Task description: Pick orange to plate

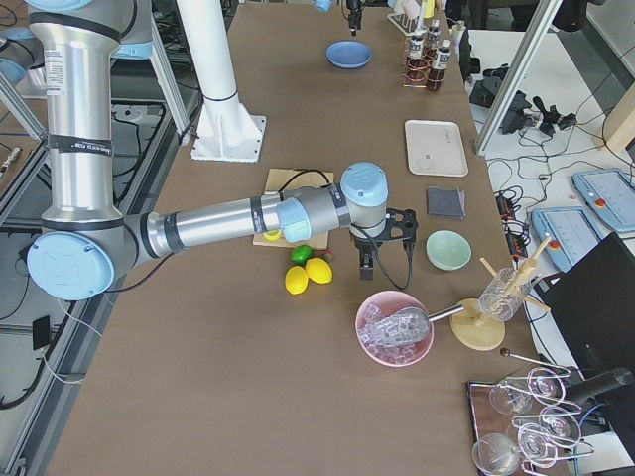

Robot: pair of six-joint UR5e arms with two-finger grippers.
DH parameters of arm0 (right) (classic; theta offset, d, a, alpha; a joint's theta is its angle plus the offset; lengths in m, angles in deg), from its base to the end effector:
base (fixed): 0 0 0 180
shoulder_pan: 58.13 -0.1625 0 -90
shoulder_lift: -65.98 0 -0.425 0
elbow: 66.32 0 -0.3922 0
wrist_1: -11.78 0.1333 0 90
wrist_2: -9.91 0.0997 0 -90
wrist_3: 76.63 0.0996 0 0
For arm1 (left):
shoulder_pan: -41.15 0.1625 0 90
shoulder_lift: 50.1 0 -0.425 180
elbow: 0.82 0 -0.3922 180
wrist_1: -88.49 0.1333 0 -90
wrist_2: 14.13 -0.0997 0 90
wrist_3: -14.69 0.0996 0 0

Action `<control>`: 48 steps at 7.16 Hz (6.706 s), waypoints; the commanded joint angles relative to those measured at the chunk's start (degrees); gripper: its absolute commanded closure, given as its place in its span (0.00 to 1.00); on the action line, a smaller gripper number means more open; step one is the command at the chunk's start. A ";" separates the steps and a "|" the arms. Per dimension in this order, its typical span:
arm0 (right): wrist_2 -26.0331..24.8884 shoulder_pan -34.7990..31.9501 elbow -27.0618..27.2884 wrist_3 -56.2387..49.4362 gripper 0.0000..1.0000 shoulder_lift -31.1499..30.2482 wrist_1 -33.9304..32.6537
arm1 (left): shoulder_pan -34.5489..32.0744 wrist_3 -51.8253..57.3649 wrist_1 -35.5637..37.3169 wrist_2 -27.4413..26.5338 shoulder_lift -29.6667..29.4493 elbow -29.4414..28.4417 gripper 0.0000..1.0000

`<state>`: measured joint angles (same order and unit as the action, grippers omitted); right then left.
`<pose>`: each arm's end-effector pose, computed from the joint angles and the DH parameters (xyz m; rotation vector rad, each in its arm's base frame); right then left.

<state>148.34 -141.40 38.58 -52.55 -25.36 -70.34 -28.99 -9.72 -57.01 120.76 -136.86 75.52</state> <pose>0.0012 -0.4918 0.5205 0.1170 -0.8981 0.1237 0.1015 -0.4664 0.6938 0.3071 0.9366 0.1908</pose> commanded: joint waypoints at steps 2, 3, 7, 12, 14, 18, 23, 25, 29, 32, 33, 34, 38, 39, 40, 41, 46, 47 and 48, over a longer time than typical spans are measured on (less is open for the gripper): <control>-0.53 2.49 -0.05 4.20 0.00 2.74 0.03 | 3.08 -0.11 -0.58 -0.15 -0.26 -1.98 0.02; -0.88 3.20 0.03 5.61 0.00 3.53 0.03 | 3.08 -0.11 -0.58 -0.07 -0.26 -2.50 0.02; -2.98 4.26 -0.05 6.67 0.00 4.50 0.03 | 5.98 -0.02 -0.66 0.02 -0.87 -3.73 0.08; -3.52 4.26 0.12 7.29 0.00 4.42 0.12 | 5.46 -2.64 -2.16 2.38 -0.87 -3.57 1.00; -3.52 4.26 0.56 7.38 0.00 4.42 0.12 | 3.27 -4.42 -2.25 7.04 -1.31 -2.26 1.00; -3.78 4.35 1.52 7.38 0.00 4.76 -0.06 | 2.56 -11.30 -2.07 13.63 -2.89 2.29 1.00; -4.04 11.10 1.70 15.97 0.00 8.71 0.03 | 20.00 -46.28 -1.72 -1.87 -13.23 16.64 1.00; -7.19 14.87 2.58 23.52 0.00 11.00 0.03 | 28.88 -53.34 2.38 -11.79 -19.90 17.35 1.00; -10.28 21.21 2.49 29.25 0.00 13.38 0.03 | 41.03 -55.04 25.49 -28.17 -31.18 22.28 1.00; -11.95 23.94 2.58 33.57 0.00 14.61 0.12 | 42.10 -54.69 28.08 -30.74 -31.90 20.87 1.00; -12.30 24.38 2.58 33.83 0.00 14.61 0.12 | 43.15 -54.78 28.07 -31.09 -31.99 20.70 1.00; -12.57 24.91 2.50 33.92 0.00 14.70 0.12 | 45.42 -54.87 28.07 -34.31 -32.51 20.61 1.00; -13.36 26.75 2.23 35.06 0.00 16.10 0.03 | 42.12 -54.25 27.90 -34.44 -32.78 20.34 0.02; -14.67 28.50 2.14 35.59 0.00 16.28 0.12 | 39.67 -54.25 27.99 -31.12 -32.95 20.52 0.02; -17.64 31.30 1.88 37.16 0.00 16.54 0.12 | 37.99 -54.08 27.99 -28.83 -32.87 20.61 0.02; -20.36 33.94 1.27 37.52 0.00 17.59 0.03 | 37.54 -51.38 27.99 -28.89 -32.69 20.61 0.02; -26.36 38.62 -10.12 37.53 0.00 21.82 7.37 | 35.87 -48.28 27.90 -29.24 -32.34 19.47 0.02; -26.45 38.97 -12.42 37.44 0.00 21.82 8.81 | 35.78 -48.01 27.81 -29.24 -32.43 18.94 0.02; -26.63 39.93 -12.53 37.52 0.00 21.82 8.73 | 35.52 -47.92 27.81 -29.24 -32.43 18.85 0.02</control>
<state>122.01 -102.37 27.34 -15.06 -3.59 -62.55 6.77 -57.82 -29.17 91.51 -169.25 94.63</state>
